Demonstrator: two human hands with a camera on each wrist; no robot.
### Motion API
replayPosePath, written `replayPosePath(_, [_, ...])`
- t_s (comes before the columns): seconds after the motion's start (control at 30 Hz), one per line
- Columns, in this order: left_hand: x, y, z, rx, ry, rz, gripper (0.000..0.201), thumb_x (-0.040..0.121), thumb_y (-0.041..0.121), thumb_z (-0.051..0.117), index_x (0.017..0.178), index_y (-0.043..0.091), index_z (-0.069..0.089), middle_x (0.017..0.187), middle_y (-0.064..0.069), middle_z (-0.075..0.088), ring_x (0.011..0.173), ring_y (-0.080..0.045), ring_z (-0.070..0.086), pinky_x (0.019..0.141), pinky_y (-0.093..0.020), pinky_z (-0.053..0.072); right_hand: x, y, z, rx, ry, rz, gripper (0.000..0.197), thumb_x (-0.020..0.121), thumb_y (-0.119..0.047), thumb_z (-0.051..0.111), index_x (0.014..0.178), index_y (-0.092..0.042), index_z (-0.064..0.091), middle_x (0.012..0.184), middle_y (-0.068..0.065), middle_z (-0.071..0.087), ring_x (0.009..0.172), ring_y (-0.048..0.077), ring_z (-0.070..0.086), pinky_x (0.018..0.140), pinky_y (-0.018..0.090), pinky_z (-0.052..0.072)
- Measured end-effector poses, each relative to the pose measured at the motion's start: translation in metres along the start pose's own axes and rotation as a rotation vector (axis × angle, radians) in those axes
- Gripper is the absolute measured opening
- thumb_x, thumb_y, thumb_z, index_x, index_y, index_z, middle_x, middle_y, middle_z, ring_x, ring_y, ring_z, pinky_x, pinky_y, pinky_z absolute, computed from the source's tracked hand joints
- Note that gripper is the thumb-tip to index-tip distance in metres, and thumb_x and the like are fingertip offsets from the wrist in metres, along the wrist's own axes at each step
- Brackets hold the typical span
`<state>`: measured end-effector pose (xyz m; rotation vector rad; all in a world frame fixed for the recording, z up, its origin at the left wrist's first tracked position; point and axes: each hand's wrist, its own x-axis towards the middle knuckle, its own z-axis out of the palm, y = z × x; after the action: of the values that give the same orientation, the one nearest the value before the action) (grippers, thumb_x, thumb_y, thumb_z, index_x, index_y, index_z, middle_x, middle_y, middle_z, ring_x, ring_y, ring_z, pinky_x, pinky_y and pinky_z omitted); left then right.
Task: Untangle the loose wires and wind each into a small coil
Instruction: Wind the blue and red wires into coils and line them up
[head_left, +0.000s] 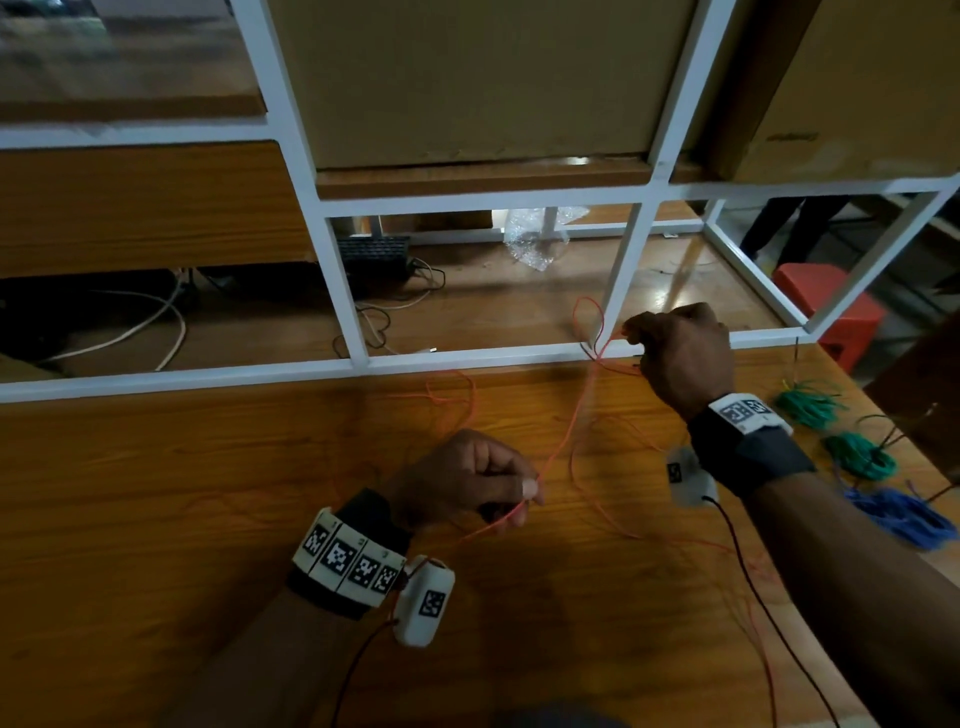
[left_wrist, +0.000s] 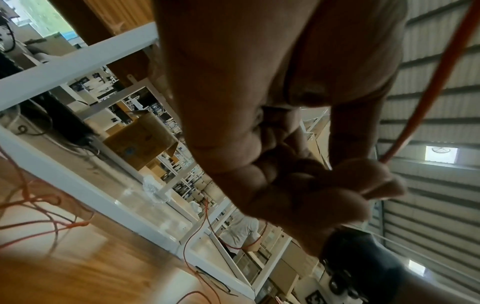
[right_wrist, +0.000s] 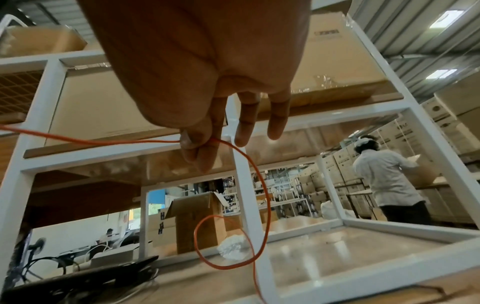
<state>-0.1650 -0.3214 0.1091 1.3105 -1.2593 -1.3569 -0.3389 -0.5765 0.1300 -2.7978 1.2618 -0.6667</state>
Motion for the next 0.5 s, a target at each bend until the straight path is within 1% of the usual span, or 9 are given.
replayPosePath(0.03, [0.001,0.0,0.0,-0.01,0.047,0.009,0.019,0.097,0.009,0.062,0.101,-0.009,0.069,0.079,-0.013,0.07,0.064,-0.02,0.063,0.058,-0.027,0.053,-0.002,-0.004,0.003,0.029,-0.02,0.006,0.035,0.096,-0.011,0.064,0.128,-0.022,0.069,0.115,0.009,0.076,0.111,0.04,0.056,0.086,0.053,0.052])
replayPosePath(0.1, [0.005,0.001,0.0,-0.068,0.198,0.021,0.019,0.096,0.012,0.064,0.102,-0.005,0.07,0.082,-0.014,0.072,0.064,-0.02,0.063,0.056,-0.026,0.052,-0.015,-0.015,0.005,0.11,-0.067,0.014,0.056,0.098,-0.026,0.067,0.15,-0.022,0.047,0.137,0.015,0.063,0.119,0.042,0.055,0.091,0.057,0.053])
replayPosePath(0.13, [0.009,0.002,0.001,-0.102,0.27,0.025,0.018,0.096,0.014,0.065,0.102,-0.002,0.071,0.083,-0.013,0.072,0.065,-0.019,0.064,0.055,-0.026,0.053,-0.026,-0.022,0.003,0.169,-0.082,-0.007,0.064,0.097,-0.032,0.069,0.153,-0.023,0.04,0.142,0.015,0.056,0.122,0.039,0.054,0.095,0.056,0.052])
replayPosePath(0.17, [0.013,0.002,0.001,-0.135,0.329,0.032,0.017,0.096,0.015,0.065,0.103,0.001,0.071,0.084,-0.012,0.073,0.067,-0.017,0.066,0.056,-0.025,0.053,-0.039,-0.031,0.002,0.229,-0.089,-0.03,0.06,0.098,-0.039,0.067,0.151,-0.024,0.042,0.141,0.012,0.056,0.122,0.034,0.055,0.096,0.053,0.053])
replayPosePath(0.23, [0.023,0.001,0.004,-0.189,0.422,0.055,0.017,0.095,0.016,0.065,0.105,0.004,0.071,0.087,-0.011,0.074,0.071,-0.017,0.068,0.058,-0.025,0.054,-0.066,-0.05,-0.004,0.387,-0.156,-0.049,0.042,0.1,-0.057,0.053,0.123,-0.024,0.065,0.117,0.004,0.068,0.104,0.021,0.064,0.088,0.047,0.056])
replayPosePath(0.3, [0.033,0.0,0.006,-0.229,0.506,0.08,0.015,0.094,0.016,0.067,0.104,0.006,0.072,0.089,-0.011,0.076,0.074,-0.019,0.07,0.06,-0.027,0.056,-0.09,-0.067,-0.012,0.612,-0.376,0.02,0.067,0.095,-0.078,0.038,0.087,-0.023,0.076,0.086,-0.002,0.076,0.081,0.017,0.07,0.079,0.046,0.057])
replayPosePath(0.37, [0.043,-0.002,0.009,-0.242,0.565,0.099,0.015,0.093,0.016,0.069,0.102,0.004,0.073,0.089,-0.012,0.076,0.077,-0.02,0.072,0.062,-0.031,0.057,-0.106,-0.078,-0.016,0.803,-0.544,0.114,0.078,0.089,-0.087,0.039,0.078,-0.02,0.078,0.077,0.01,0.075,0.071,0.026,0.07,0.073,0.045,0.054])
replayPosePath(0.43, [0.053,-0.001,0.015,-0.225,0.593,0.102,0.013,0.092,0.014,0.07,0.097,0.002,0.074,0.087,-0.012,0.077,0.077,-0.02,0.073,0.063,-0.031,0.057,-0.115,-0.085,-0.014,0.926,-0.552,0.133,0.065,0.09,-0.077,0.056,0.074,-0.017,0.076,0.075,0.025,0.068,0.058,0.029,0.056,0.058,0.042,0.042])
replayPosePath(0.5, [0.06,0.001,0.019,-0.181,0.606,0.111,0.009,0.092,0.013,0.07,0.091,0.004,0.074,0.084,-0.011,0.077,0.074,-0.018,0.072,0.061,-0.027,0.055,-0.119,-0.092,-0.014,1.013,-0.519,0.172,0.049,0.094,-0.054,0.069,0.07,-0.012,0.071,0.074,0.029,0.064,0.06,0.024,0.051,0.059,0.037,0.038])
